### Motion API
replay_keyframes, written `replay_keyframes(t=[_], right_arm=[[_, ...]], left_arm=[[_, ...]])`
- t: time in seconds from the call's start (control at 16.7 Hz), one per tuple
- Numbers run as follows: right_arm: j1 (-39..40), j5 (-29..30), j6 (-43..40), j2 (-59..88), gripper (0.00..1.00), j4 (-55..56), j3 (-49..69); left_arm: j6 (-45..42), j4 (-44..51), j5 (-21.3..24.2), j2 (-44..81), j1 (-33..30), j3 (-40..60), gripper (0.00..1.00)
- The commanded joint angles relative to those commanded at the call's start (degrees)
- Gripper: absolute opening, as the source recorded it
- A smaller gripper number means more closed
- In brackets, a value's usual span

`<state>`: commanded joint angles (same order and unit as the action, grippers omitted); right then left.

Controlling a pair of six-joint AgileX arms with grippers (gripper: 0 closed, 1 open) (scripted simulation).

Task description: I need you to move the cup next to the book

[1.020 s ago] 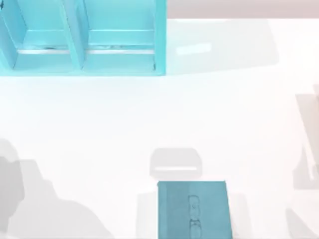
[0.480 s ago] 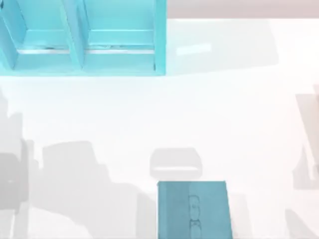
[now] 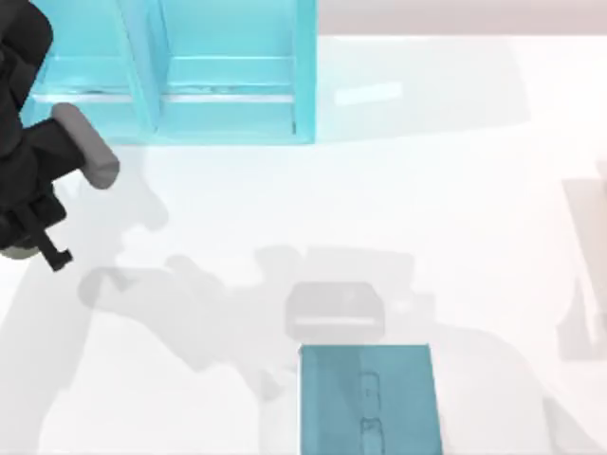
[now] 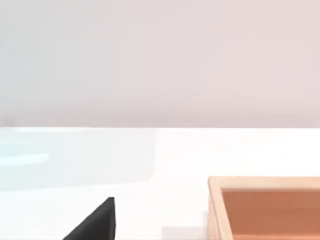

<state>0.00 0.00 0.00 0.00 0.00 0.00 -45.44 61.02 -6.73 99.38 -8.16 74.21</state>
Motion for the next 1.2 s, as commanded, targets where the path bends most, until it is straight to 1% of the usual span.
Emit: replay_keyframes(t=[0.3, 0.42, 0.6, 0.9, 1.08, 1.2], right_arm=[[0.00, 0.00, 0.00, 0.00, 1.00, 0.00, 0.00], [0.00, 0.00, 0.00, 0.00, 1.00, 0.00, 0.00], [0.00, 0.00, 0.00, 0.00, 1.00, 0.00, 0.00], [0.00, 0.00, 0.00, 0.00, 1.00, 0.00, 0.00], [0.00, 0.00, 0.00, 0.00, 1.00, 0.00, 0.00], [0.00, 0.00, 0.00, 0.00, 1.00, 0.00, 0.00]], left_arm=[[36.72, 2.51, 0.03, -0.73, -17.37, 0.34, 0.00], [49.78, 3.59, 0.60, -1.47, -24.00, 0.22, 0.00], [66.72, 5.04, 1.79, -3.25, -33.07, -0.22, 0.00], [89.08, 6.62, 3.76, -7.76, -45.10, -1.83, 0.00], [98.96, 7.28, 4.56, -10.45, -50.16, -3.07, 0.00], [103.32, 7.71, 4.88, -11.67, -52.41, -3.72, 0.00]])
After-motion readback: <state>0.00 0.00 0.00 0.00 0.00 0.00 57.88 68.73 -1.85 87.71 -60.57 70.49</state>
